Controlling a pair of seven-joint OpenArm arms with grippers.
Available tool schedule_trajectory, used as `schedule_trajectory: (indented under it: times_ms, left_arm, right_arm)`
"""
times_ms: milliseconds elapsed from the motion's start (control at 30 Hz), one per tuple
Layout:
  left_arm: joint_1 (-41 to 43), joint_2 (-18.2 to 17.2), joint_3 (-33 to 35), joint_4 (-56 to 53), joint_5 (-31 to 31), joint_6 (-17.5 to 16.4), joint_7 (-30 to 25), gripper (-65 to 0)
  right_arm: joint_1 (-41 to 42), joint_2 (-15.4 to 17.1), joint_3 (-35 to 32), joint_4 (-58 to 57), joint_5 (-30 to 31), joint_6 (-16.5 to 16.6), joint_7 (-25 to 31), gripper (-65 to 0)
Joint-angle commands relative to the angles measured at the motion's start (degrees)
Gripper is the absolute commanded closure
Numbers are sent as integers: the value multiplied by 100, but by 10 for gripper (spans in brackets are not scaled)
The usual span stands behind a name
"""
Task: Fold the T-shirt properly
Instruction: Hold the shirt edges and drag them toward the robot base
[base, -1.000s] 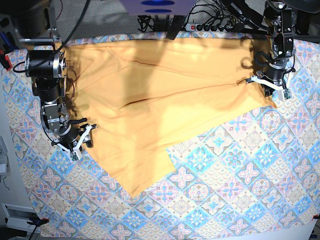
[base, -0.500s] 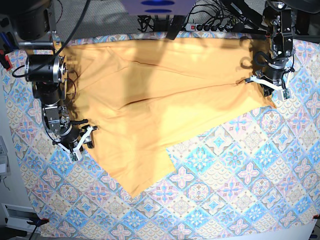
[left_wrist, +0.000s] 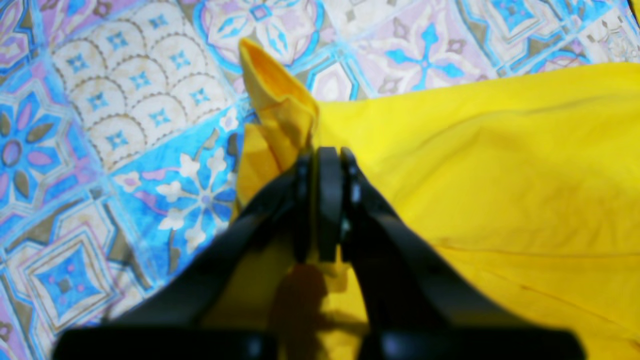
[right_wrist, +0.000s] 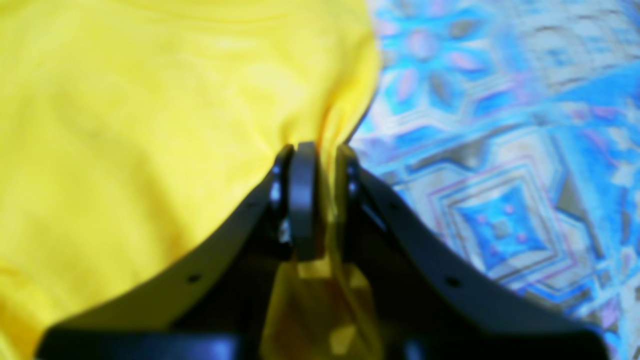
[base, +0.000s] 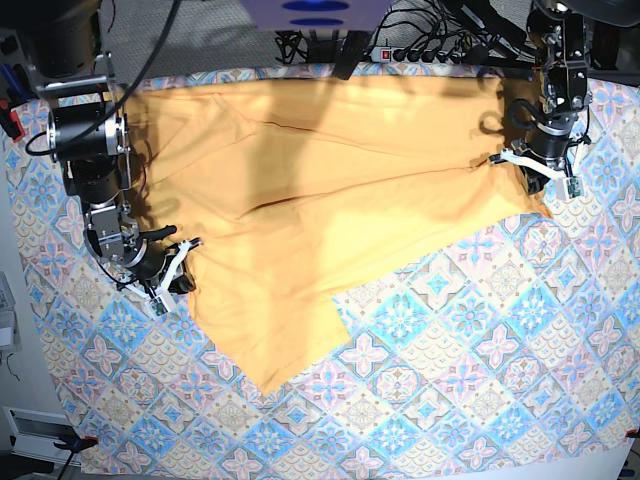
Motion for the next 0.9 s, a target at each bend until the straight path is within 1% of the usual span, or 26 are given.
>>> schedule_trajectory:
  times_ms: [0,67,133,200,267,300,367,467,500,600,667,767,867]
  left_arm:
    - [39,-69,-41,131,8,-3,-126,0]
    - [48,-69,-41,139,8,-3,-126,0]
    - [57,-69,-41,139,8,-3,-126,0]
    - [57,-69,-41,139,8,-3,-126,0]
    - [57,-69,-23,139,8,-3,-126,0]
    - [57,-69,-23,139,8,-3,-126,0]
    - [39,-69,-14,139,8,-3,-126,0]
    - [31,-69,-14,139,8,-3,-126,0]
    - [31,-69,-14,139,8,-3,-126,0]
    - [22,-60,-14,139,8,-3,-126,0]
    - [22,28,-23,139,8,-3,-126,0]
    - [22,45,-14,139,8,-3,-126,0]
    - [22,45,-14,139,8,-3,-126,0]
  right_arm:
    - [-21,-16,-25,-30,-245,394,-483,-45]
    - [-30,-16,-25,-21,-245,548,-624,-38]
    - [-135,-16,-25,41,-245,548,-641,-18]
    - [-311,2,-17,392,-245,548,-729,-5]
    - [-531,142,62,911,-210,548,-914,-6]
    - [-619,177,203,1175,-148,548,-984,-6]
    - [-803,186,687,1623,-17,548,-1151,-6]
    - [-909,195,1135,2089,-17,548,-1485,-6]
    - [-962,213,1188,2247,-17,548,-1573,-6]
    - [-1146,397,1188,2696,-17,548,-1661,-6]
    - [-1322,424,1197,2995,-8,548,-1661,-6]
    - [-1577,432,1197,3364,1,548,-1687,-6]
    - [-1823,441,1390,3821,1,548,-1907,-6]
